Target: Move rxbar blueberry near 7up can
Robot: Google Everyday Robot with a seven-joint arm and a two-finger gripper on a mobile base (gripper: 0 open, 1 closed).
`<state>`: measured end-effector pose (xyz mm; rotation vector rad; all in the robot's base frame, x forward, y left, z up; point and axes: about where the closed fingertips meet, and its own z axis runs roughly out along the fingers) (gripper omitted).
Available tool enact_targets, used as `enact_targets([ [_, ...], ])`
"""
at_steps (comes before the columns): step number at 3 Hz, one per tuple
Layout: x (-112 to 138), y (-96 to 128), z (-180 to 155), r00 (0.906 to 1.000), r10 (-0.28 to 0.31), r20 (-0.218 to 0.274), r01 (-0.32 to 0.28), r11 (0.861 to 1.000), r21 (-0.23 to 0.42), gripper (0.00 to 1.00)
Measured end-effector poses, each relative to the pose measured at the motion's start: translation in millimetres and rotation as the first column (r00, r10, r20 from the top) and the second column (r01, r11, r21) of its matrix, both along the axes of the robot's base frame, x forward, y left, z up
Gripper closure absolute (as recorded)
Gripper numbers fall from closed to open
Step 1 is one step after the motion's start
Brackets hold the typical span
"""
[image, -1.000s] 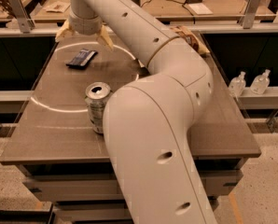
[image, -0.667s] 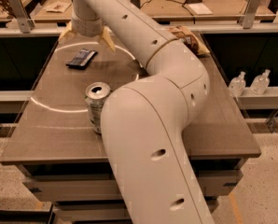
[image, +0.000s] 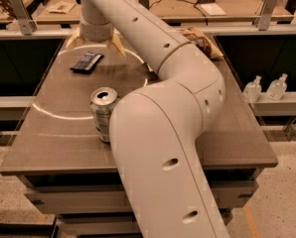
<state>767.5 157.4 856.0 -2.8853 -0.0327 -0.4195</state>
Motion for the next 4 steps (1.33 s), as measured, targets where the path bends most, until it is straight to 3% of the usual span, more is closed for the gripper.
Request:
enact_targets([
  [1, -4.8, 9.4, -1.6, 0.9976, 0.068, 0.016, -0.068, 0.998, 0.002, 0.00],
  [2, -8.7, 24.7, -3.3, 0.9869, 0.157, 0.036, -0.160, 0.984, 0.084, 0.00],
  [3, -10.1, 35.7, -5.8, 0.9820, 0.183, 0.046, -0.186, 0.979, 0.080, 0.00],
  [4, -6.7, 39.6, -15.1, 0.9903, 0.136, 0.030, -0.135, 0.991, -0.027, 0.00],
])
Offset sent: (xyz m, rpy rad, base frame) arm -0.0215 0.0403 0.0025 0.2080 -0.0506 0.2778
